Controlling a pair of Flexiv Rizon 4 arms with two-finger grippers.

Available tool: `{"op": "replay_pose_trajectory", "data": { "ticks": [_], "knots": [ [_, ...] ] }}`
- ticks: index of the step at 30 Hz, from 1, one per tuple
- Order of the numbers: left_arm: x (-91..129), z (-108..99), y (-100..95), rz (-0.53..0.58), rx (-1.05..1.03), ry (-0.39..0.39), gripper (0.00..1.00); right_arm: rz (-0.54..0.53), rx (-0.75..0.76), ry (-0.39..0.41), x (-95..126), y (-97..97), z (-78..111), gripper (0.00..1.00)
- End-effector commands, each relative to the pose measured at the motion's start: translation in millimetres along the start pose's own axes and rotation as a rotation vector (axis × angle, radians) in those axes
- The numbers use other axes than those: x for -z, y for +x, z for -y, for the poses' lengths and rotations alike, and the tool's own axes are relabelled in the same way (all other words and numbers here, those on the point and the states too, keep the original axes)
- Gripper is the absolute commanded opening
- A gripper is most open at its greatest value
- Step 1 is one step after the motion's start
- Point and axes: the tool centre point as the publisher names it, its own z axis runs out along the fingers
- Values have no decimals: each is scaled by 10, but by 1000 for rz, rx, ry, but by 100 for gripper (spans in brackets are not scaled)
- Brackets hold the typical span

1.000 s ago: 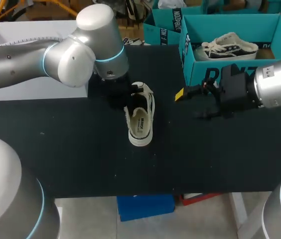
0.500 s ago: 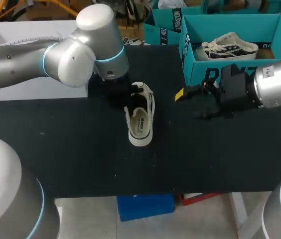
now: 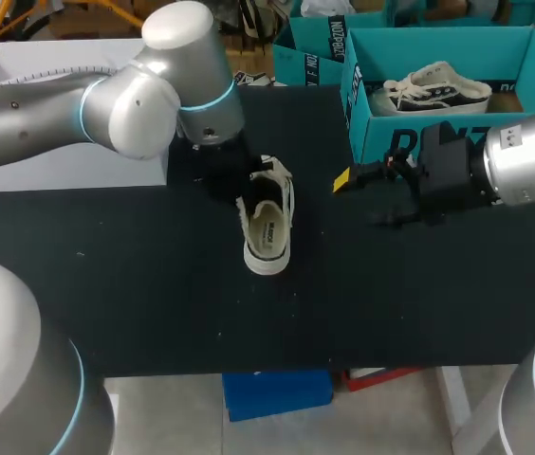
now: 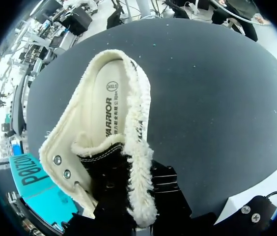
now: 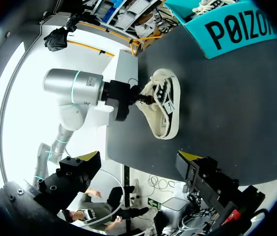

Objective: Take the shoe out of the shoebox, open the shoe tongue, remove and reinsert the insole, then place the shoe into the shoebox

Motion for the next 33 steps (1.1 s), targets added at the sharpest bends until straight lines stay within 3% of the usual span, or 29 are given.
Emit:
{"op": "replay_pose_trajectory", "data": {
  "ticks": [1, 11, 20, 25, 33],
  "knots": [
    [290, 18, -3, 7, 31, -6, 0, 0, 0, 0, -10, 2, -3, 100],
    [1071, -67, -170, 36, 263, -82, 0, 0, 0, 0, -10, 2, -3, 100],
    [1729, -254, -185, 148, 698, -185, 0, 0, 0, 0, -10, 2, -3, 100],
    [1982, -440, 11, 194, 907, -277, 0, 0, 0, 0, -10, 2, -3, 100],
    [2309, -680, 725, 236, 1235, -365, 0, 0, 0, 0, -10, 2, -3, 100]
  ]
}}
